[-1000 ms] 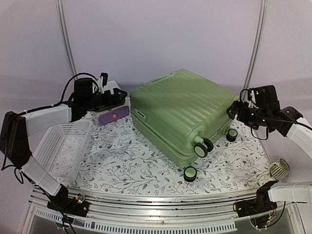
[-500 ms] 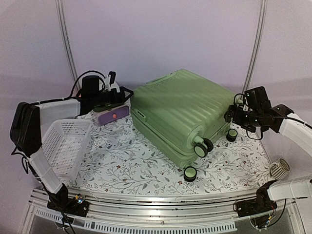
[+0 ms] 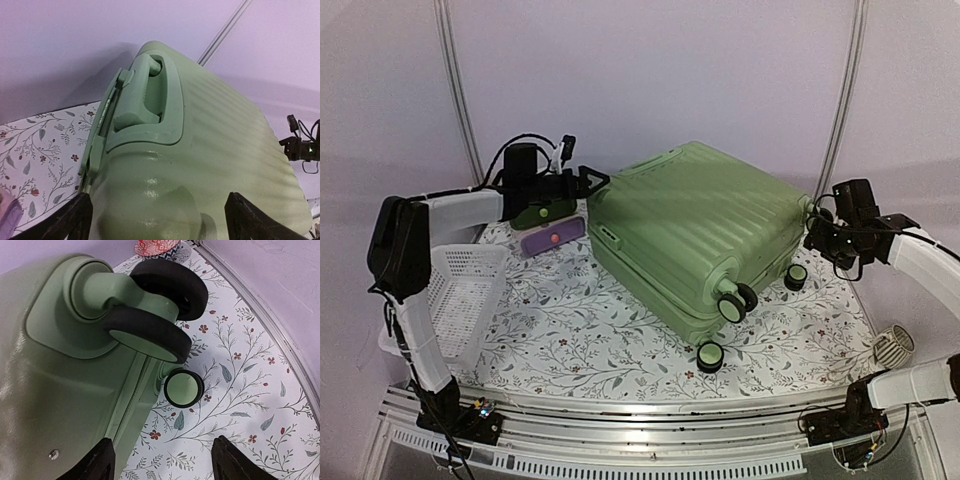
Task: Open, take out, and arrange the luggage
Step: Adjust the luggage at the center of the board.
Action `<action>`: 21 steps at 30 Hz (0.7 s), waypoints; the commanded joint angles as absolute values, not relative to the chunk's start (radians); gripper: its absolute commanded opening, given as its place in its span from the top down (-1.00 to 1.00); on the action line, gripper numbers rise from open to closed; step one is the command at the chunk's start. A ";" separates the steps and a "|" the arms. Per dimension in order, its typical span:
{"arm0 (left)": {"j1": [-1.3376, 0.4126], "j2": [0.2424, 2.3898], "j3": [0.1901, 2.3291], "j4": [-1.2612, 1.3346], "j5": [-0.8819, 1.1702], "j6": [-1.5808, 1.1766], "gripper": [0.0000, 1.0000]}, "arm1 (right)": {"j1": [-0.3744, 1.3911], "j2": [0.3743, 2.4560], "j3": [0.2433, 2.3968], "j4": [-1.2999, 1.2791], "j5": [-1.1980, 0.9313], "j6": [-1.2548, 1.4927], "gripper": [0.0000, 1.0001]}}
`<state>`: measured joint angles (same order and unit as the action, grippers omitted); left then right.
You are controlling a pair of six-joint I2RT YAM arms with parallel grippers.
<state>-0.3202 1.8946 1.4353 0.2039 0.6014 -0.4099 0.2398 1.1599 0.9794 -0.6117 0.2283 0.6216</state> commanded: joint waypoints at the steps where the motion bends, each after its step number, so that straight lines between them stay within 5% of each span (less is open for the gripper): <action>1: -0.314 1.948 1.482 0.215 0.724 -0.440 -0.87 | 0.222 1.233 1.030 -0.538 0.166 0.579 -0.34; 12: -0.360 1.922 1.372 0.296 0.908 -0.422 -0.79 | 0.221 1.427 1.170 -0.447 0.004 0.473 -0.45; 21: -0.456 1.646 1.042 0.363 0.778 -0.433 -0.75 | 0.209 1.600 1.321 -0.453 -0.029 0.395 -0.53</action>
<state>-0.3237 1.7691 1.1545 0.4152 0.6891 -0.4221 0.1860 1.5394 1.2381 -0.5785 0.1139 0.4408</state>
